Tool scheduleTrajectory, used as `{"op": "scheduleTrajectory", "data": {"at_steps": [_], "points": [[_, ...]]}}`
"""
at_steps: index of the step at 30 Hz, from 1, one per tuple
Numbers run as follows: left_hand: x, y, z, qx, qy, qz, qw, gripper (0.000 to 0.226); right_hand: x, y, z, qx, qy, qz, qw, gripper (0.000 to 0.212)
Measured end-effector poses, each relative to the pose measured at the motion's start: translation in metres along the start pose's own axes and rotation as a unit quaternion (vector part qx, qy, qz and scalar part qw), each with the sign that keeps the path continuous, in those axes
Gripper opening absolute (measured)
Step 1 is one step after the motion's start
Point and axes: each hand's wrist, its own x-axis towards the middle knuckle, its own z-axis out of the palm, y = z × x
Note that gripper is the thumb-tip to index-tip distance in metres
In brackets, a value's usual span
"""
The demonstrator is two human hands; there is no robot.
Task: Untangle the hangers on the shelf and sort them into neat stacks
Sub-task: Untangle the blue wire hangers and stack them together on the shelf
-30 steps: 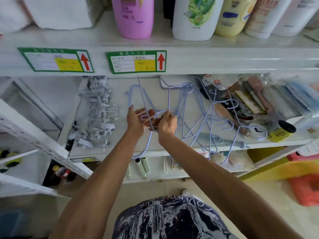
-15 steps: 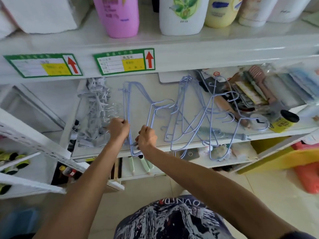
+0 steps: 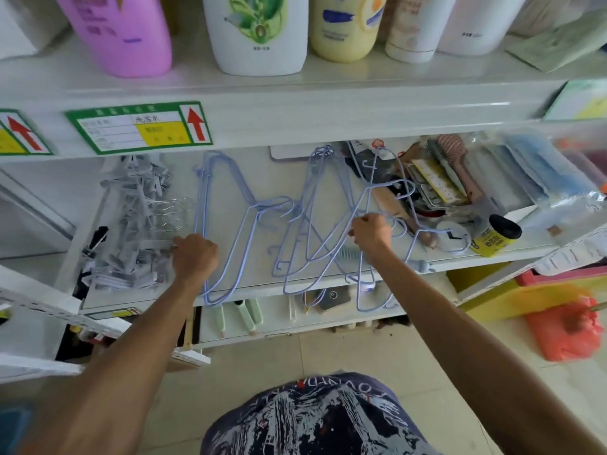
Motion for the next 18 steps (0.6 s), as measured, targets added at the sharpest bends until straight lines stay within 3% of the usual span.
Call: {"op": "scheduleTrajectory", "data": {"at_steps": [6, 11, 18], "points": [[0.001, 0.007, 0.008, 0.017, 0.007, -0.019, 1.0, 0.037, 0.021, 0.016, -0.05, -0.031, 0.081, 0.028, 0.996, 0.029], [-0.006, 0.011, 0.013, 0.019, 0.034, -0.029, 0.999, 0.03, 0.024, 0.032, -0.061, 0.03, 0.12, -0.009, 0.992, 0.018], [-0.02, 0.031, 0.02, 0.074, 0.125, -0.014, 0.989, 0.037, 0.02, 0.048, -0.067, -0.005, 0.082, -0.085, 0.993, 0.011]]}}
